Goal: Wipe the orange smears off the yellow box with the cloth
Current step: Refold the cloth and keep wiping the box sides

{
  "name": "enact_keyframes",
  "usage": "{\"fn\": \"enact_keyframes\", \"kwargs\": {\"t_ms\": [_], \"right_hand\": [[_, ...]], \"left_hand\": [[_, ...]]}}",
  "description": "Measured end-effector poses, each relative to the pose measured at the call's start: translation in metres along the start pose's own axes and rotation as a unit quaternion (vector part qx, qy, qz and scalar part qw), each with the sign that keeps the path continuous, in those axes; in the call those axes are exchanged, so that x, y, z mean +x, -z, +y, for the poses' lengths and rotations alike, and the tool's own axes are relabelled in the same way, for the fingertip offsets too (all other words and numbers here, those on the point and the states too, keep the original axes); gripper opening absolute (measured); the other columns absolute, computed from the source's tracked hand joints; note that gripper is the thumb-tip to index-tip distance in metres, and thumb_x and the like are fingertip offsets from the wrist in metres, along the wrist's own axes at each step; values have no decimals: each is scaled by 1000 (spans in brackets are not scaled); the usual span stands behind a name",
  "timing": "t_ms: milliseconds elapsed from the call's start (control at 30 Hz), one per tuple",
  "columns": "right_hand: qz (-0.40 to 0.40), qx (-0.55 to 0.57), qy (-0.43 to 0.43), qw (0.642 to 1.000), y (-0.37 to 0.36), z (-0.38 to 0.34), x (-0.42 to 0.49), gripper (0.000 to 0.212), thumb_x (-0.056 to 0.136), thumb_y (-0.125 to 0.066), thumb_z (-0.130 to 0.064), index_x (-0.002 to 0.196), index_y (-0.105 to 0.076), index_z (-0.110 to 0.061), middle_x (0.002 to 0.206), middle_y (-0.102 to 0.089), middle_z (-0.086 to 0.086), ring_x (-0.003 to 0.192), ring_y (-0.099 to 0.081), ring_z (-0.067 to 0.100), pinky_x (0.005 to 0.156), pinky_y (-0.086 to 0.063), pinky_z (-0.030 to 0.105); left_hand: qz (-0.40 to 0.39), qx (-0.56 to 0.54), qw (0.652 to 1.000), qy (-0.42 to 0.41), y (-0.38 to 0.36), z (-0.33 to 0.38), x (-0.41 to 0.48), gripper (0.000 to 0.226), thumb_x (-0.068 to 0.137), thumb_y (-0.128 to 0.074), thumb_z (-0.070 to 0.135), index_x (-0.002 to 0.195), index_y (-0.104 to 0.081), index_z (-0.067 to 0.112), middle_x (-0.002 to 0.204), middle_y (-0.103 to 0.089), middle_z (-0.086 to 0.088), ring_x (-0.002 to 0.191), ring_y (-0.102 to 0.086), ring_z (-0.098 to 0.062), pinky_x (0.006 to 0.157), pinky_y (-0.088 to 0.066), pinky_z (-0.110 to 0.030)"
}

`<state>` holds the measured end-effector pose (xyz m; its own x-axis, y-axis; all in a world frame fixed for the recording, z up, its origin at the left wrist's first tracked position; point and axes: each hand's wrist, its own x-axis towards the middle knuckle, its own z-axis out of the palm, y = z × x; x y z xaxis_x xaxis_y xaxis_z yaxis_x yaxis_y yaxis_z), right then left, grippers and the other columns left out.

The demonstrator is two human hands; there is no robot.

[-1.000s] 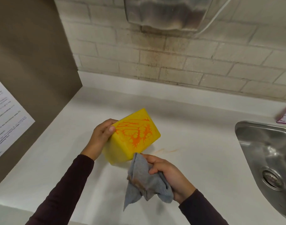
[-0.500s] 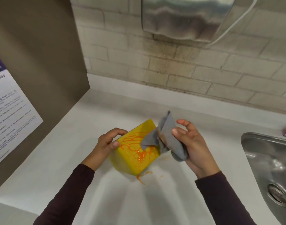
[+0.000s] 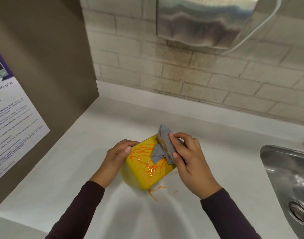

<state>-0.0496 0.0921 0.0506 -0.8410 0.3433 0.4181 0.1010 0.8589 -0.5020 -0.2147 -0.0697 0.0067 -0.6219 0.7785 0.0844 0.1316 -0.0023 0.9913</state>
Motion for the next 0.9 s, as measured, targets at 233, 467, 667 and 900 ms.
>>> {"fn": "enact_keyframes", "kwargs": {"t_ms": [233, 467, 667, 900], "right_hand": [[-138, -78, 94, 983, 32, 8, 14, 55, 88, -45, -36, 140, -38, -17, 138, -41, -3, 117, -42, 8, 99, -38, 27], [-156, -55, 100, 981, 3, 2, 9, 62, 97, -38, -36, 147, -12, -12, 157, -6, 2, 143, -1, 9, 118, -6, 34], [-88, -8, 92, 992, -13, -4, 13, 47, 97, -39, -22, 142, -30, -13, 152, -23, 1, 142, -12, 10, 117, -13, 37], [-81, -32, 166, 982, -6, 22, -10, 37, 93, -42, -19, 126, -52, -6, 143, -40, 6, 134, -35, 19, 112, -25, 37]], "left_hand": [[16, -14, 1000, 3, 0, -3, 2, 42, 75, -40, 59, 96, -68, 37, 101, -68, 9, 100, -62, -9, 86, -44, -27], [4, -12, 1000, -1, 1, -5, 6, 37, 72, -40, 59, 91, -69, 44, 97, -68, 14, 95, -63, -3, 79, -48, -16], [24, -26, 999, -2, 1, -5, 6, 41, 71, -42, 58, 92, -66, 33, 95, -68, 5, 90, -63, -1, 76, -48, -13], [22, -6, 1000, -11, 0, -3, 5, 47, 72, -40, 57, 94, -65, 25, 96, -67, 3, 91, -62, -4, 78, -47, -15]]}}
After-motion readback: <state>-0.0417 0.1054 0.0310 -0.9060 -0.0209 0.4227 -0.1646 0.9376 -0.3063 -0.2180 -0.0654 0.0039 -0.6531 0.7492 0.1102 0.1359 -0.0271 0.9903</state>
